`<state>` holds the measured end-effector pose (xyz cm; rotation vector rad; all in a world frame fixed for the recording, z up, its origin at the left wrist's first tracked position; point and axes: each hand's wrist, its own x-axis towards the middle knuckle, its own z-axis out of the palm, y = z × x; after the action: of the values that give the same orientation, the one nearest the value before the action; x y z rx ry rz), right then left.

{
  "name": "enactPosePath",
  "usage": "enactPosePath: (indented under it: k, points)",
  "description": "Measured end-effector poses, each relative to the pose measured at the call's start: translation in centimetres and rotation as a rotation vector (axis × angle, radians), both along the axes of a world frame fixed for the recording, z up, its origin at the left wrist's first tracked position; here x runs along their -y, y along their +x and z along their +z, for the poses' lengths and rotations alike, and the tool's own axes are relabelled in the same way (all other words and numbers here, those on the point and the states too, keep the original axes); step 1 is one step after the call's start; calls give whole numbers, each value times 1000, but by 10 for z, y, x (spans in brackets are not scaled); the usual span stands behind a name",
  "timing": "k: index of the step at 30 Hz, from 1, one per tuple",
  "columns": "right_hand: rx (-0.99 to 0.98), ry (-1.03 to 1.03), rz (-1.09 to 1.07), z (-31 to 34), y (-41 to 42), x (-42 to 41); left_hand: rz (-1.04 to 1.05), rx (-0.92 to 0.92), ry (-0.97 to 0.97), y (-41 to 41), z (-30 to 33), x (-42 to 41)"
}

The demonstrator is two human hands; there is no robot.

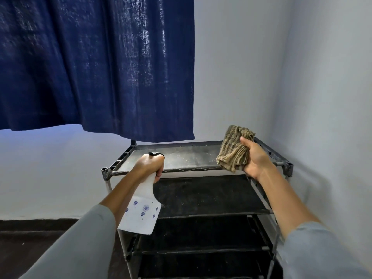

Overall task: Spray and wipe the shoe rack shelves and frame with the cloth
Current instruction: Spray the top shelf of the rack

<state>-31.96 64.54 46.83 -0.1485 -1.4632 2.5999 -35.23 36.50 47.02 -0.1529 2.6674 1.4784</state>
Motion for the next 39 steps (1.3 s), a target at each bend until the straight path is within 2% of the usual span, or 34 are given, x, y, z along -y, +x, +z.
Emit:
enactPosePath:
  k: [7,12,15,18,23,25,29,33,37,39]
  points:
    - [-6,13,-8,4,5,-20,-48,40,-2,-2,-2,-42]
    - [23,38,-27,7,13,-33,9,-26,-109,2,4,-69]
    - [25,47,-47,8,16,-39,-34,-43,-4,-2,6,-81]
    - [31,62,-61,8,18,-46,7,-31,67,-4,6,-90]
    - [37,87,-85,10,20,-53,34,-76,-54,-1,10,-107]
    - [33,89,-94,11,21,-55,9,-90,-17,-2,10,-114]
    - [31,91,-93,13,23,-58,-60,-67,237,-13,4,-122]
    - [30,88,-96,13,25,-63,-124,-4,84,-11,1,-131]
    - [28,89,-101,13,28,-66,-128,-53,-82,-6,-2,-138]
    - [32,91,-104,14,30,-68,-123,-35,-84,-4,-3,-138]
